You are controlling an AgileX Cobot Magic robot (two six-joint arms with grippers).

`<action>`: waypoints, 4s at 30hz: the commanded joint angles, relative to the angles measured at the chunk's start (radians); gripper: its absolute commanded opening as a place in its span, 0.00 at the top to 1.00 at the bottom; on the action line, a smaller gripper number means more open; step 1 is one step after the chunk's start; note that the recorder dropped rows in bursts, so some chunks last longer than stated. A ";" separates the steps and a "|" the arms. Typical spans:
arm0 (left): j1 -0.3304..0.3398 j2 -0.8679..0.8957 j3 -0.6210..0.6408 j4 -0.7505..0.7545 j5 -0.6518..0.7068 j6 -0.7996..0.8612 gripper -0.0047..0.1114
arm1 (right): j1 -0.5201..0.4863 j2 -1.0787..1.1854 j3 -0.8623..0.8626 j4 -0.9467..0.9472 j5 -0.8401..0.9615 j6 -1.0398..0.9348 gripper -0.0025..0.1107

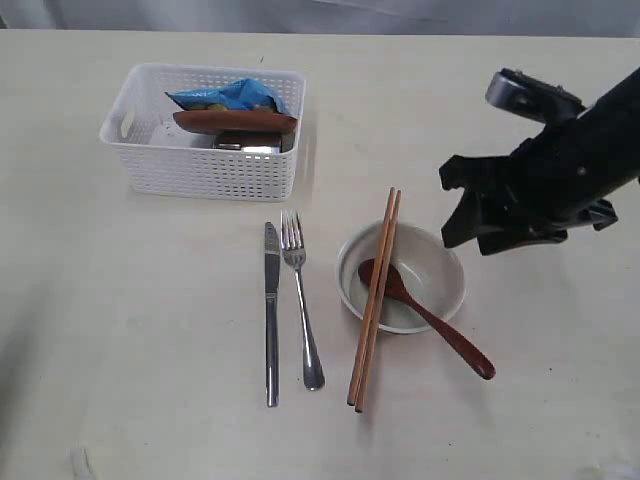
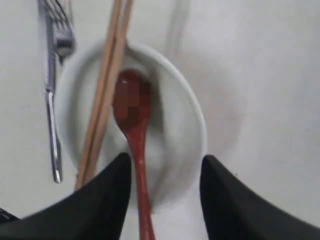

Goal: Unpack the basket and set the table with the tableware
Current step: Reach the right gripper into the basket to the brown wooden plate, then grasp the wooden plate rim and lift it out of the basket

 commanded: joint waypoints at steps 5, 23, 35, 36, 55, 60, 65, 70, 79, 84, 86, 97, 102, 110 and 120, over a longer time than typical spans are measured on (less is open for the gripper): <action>-0.006 -0.003 0.002 -0.005 -0.010 0.000 0.96 | 0.168 -0.046 -0.050 0.027 -0.015 0.080 0.61; -0.006 -0.003 0.002 -0.005 -0.010 0.000 0.96 | 0.465 0.393 -0.901 -0.323 0.033 -0.078 0.61; -0.006 -0.003 0.002 -0.005 -0.010 0.000 0.96 | 0.622 0.630 -0.968 -0.809 -0.121 -0.101 0.61; -0.006 -0.003 0.002 -0.005 -0.010 0.000 0.96 | 0.622 0.635 -0.968 -0.832 -0.121 -0.085 0.61; -0.006 -0.003 0.002 -0.005 -0.010 0.000 0.96 | 0.622 0.655 -0.968 -0.868 -0.130 -0.074 0.98; -0.006 -0.003 0.002 -0.005 -0.010 0.000 0.96 | 0.622 0.626 -0.969 -0.868 -0.134 -0.074 0.98; -0.006 -0.003 0.002 -0.005 -0.010 0.000 0.96 | 0.622 0.578 -0.969 -0.866 -0.145 -0.074 0.98; -0.006 -0.003 0.002 -0.005 -0.010 0.000 0.96 | 0.622 0.538 -0.969 -0.776 -0.145 -0.074 0.98; -0.006 -0.003 0.002 -0.005 -0.010 0.000 0.96 | 0.622 0.536 -0.969 -0.632 -0.145 -0.096 0.98; -0.006 -0.003 0.002 -0.005 -0.010 0.000 0.96 | 0.622 0.536 -0.969 -0.519 -0.152 -0.135 0.98; -0.006 -0.003 0.002 -0.005 -0.010 0.000 0.96 | 0.622 0.536 -0.969 -0.465 -0.152 -0.146 0.98; -0.006 -0.003 0.002 -0.005 -0.010 0.000 0.96 | 0.622 0.486 -0.969 -0.167 -0.150 -0.275 0.98; -0.006 -0.003 0.002 -0.005 -0.010 0.000 0.96 | 0.622 0.418 -0.969 -0.138 -0.129 -0.302 0.98; -0.006 -0.003 0.002 -0.005 -0.010 0.000 0.96 | 0.611 0.296 -0.969 -0.539 0.005 -0.185 0.98; -0.006 -0.003 0.002 -0.005 -0.010 0.000 0.96 | 0.290 0.291 -0.783 -0.794 0.058 0.038 0.98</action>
